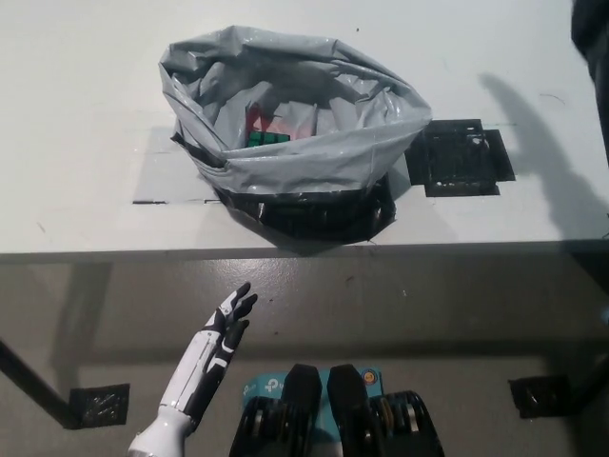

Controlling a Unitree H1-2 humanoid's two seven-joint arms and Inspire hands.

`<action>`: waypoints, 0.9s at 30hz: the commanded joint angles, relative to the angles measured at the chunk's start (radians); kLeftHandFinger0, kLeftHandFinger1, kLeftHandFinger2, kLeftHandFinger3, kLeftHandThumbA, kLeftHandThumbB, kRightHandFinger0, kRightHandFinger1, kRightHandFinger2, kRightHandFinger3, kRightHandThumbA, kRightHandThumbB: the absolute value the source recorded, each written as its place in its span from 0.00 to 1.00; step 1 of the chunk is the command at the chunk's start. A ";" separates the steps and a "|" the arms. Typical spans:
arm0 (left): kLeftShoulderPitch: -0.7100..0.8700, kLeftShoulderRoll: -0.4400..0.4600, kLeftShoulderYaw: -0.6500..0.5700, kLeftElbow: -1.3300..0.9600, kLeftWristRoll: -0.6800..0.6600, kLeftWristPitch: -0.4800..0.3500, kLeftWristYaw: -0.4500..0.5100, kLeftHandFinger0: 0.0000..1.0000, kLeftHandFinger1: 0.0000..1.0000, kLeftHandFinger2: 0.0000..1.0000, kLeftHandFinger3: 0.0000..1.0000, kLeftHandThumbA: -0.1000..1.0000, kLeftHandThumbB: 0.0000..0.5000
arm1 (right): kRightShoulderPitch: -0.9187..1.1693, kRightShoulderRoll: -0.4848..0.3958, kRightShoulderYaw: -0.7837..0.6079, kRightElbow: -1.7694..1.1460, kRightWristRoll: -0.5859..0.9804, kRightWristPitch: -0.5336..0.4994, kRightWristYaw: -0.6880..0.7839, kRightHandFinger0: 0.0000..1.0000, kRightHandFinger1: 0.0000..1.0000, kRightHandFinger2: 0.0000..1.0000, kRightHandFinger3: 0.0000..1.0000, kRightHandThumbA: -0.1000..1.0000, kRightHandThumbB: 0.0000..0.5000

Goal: Use the right hand to pick up a rubix's cube and place it into a plastic bag and lift the bag

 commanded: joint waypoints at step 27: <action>0.034 0.060 0.057 -0.043 -0.118 -0.068 -0.040 1.00 1.00 1.00 1.00 1.00 0.43 | 1.039 0.165 0.076 -0.171 -0.541 -0.668 -0.140 1.00 1.00 1.00 1.00 1.00 0.54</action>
